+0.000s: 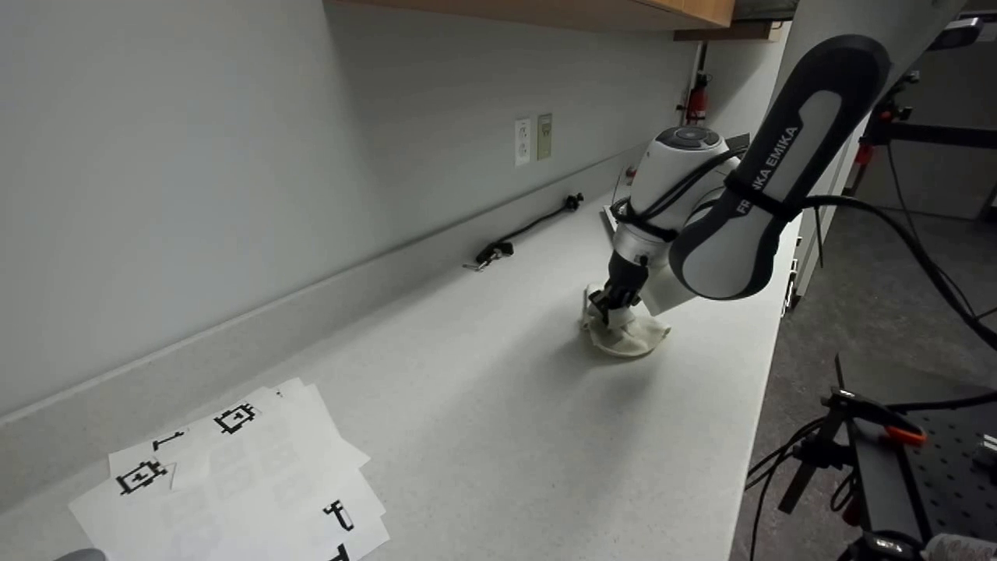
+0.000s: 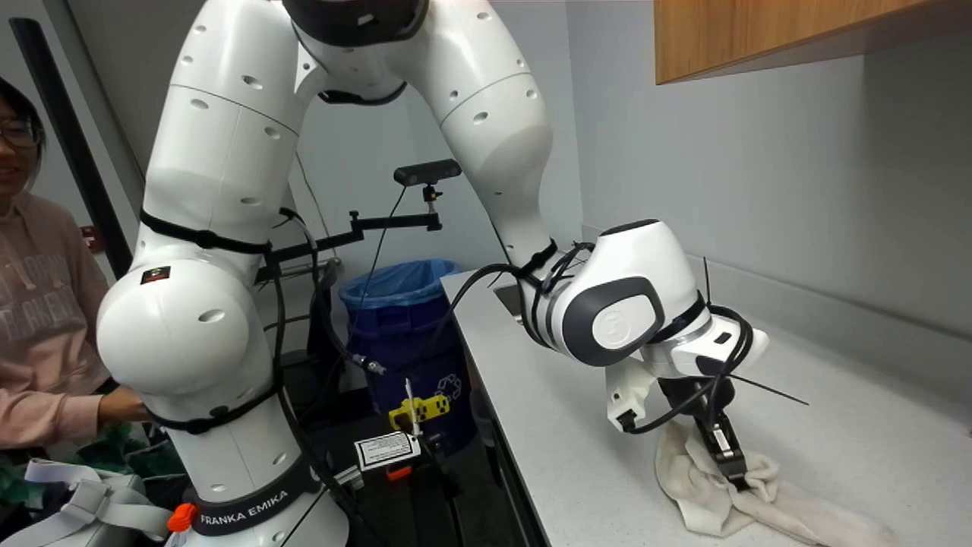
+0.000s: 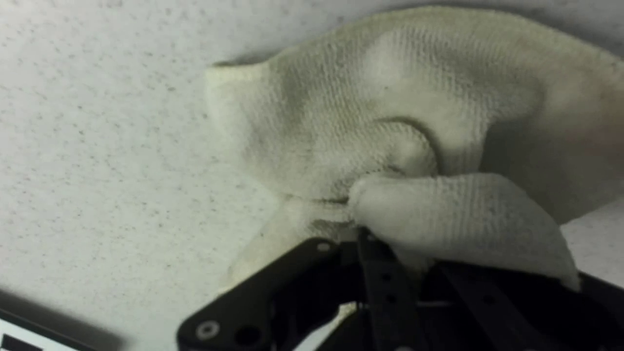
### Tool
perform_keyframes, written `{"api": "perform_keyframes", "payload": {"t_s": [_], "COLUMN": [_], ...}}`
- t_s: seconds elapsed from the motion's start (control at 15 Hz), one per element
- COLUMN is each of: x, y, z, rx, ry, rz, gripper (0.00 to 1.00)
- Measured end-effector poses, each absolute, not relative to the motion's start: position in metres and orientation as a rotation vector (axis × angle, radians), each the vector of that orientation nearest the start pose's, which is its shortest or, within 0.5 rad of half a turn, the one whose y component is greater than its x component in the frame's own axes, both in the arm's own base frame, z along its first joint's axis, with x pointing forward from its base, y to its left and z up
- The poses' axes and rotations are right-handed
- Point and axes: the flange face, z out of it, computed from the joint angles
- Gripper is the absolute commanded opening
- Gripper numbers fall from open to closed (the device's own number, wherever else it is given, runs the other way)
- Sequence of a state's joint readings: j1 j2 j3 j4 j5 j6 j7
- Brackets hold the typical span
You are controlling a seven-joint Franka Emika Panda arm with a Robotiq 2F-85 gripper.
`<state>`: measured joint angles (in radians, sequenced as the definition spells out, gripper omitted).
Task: Use the towel to wipe the counter
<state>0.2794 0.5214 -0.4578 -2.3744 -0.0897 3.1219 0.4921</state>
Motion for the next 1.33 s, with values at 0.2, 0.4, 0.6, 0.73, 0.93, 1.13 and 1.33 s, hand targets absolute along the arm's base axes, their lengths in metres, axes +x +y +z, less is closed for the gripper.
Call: {"api": "perform_keyframes", "payload": {"t_s": [0.2, 0.4, 0.6, 0.73, 0.93, 1.13, 1.33], "x": [0.521, 0.526, 0.526, 0.526, 0.524, 0.516, 0.507], "y": [-0.049, -0.001, 0.016, 0.012, -0.012, -0.049, -0.083], "z": [0.156, 0.156, 0.156, 0.156, 0.156, 0.156, 0.155], "rx": [-3.199, -3.204, -3.207, -3.21, -3.216, -3.215, -3.203], "ry": [0.65, 0.505, 0.448, 0.457, 0.537, 0.664, 0.786], "rz": [-0.508, -0.52, -0.524, -0.525, -0.522, -0.509, -0.499], "gripper": [0.02, 0.02, 0.02, 0.02, 0.02, 0.02, 0.02]}}
